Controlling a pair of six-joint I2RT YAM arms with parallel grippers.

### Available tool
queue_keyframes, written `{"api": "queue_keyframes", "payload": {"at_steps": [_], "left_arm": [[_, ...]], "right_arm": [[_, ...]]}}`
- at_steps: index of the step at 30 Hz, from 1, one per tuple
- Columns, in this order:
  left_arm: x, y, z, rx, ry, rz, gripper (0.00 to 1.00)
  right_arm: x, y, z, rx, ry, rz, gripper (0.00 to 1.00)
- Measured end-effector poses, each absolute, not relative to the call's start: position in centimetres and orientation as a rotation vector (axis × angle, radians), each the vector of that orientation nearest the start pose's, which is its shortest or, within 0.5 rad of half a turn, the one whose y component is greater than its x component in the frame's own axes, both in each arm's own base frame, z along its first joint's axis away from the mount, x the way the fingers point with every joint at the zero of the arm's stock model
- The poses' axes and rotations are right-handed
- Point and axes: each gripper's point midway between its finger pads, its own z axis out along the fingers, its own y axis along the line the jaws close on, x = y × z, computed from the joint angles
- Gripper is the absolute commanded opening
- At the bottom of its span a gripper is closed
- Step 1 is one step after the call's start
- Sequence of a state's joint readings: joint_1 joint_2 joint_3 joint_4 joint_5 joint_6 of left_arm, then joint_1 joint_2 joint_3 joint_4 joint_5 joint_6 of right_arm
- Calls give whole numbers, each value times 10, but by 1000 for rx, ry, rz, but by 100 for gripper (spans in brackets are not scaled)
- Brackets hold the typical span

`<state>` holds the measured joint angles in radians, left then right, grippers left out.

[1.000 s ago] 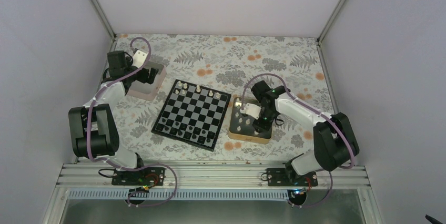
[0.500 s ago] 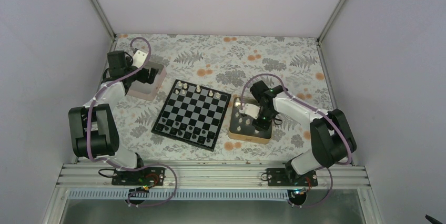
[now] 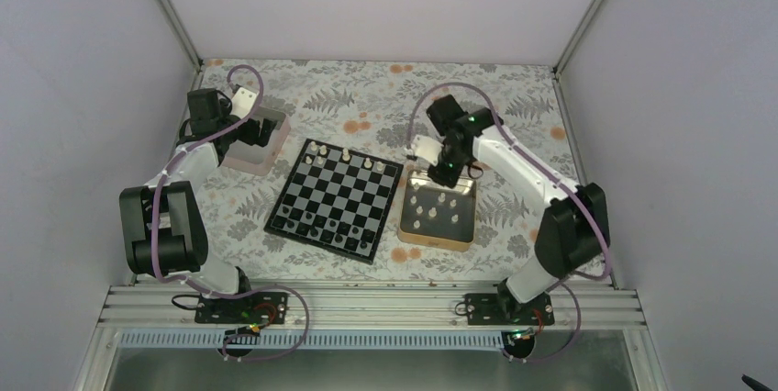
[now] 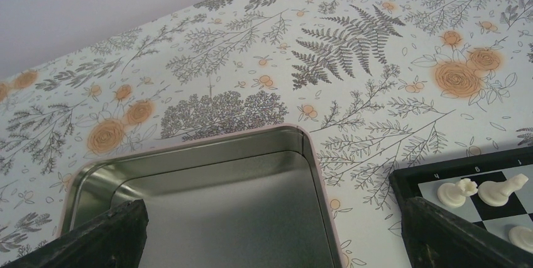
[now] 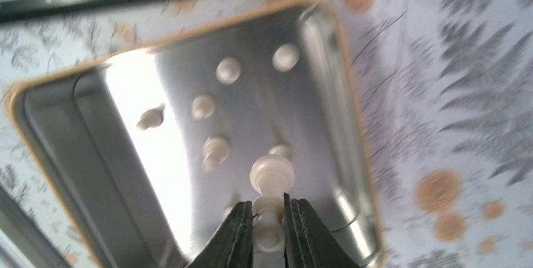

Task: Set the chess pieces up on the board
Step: Pick up the chess piece from the storage box, then place the chess piece on the chessboard.

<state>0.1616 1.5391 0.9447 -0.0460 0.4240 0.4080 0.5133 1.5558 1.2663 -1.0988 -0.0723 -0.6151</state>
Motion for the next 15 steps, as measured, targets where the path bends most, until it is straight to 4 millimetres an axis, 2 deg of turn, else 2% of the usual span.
{"api": "queue_keyframes", "payload": {"at_steps": [4, 9, 15], "left_arm": [[439, -1, 152, 493, 2092, -143, 100], [439, -1, 152, 494, 2092, -144, 100], [439, -1, 152, 497, 2090, -146, 100]], "right_arm": [[302, 188, 138, -1632, 2428, 62, 13], [344, 231, 135, -1726, 2345, 57, 13], [380, 289, 131, -1819, 2221, 74, 13]]}}
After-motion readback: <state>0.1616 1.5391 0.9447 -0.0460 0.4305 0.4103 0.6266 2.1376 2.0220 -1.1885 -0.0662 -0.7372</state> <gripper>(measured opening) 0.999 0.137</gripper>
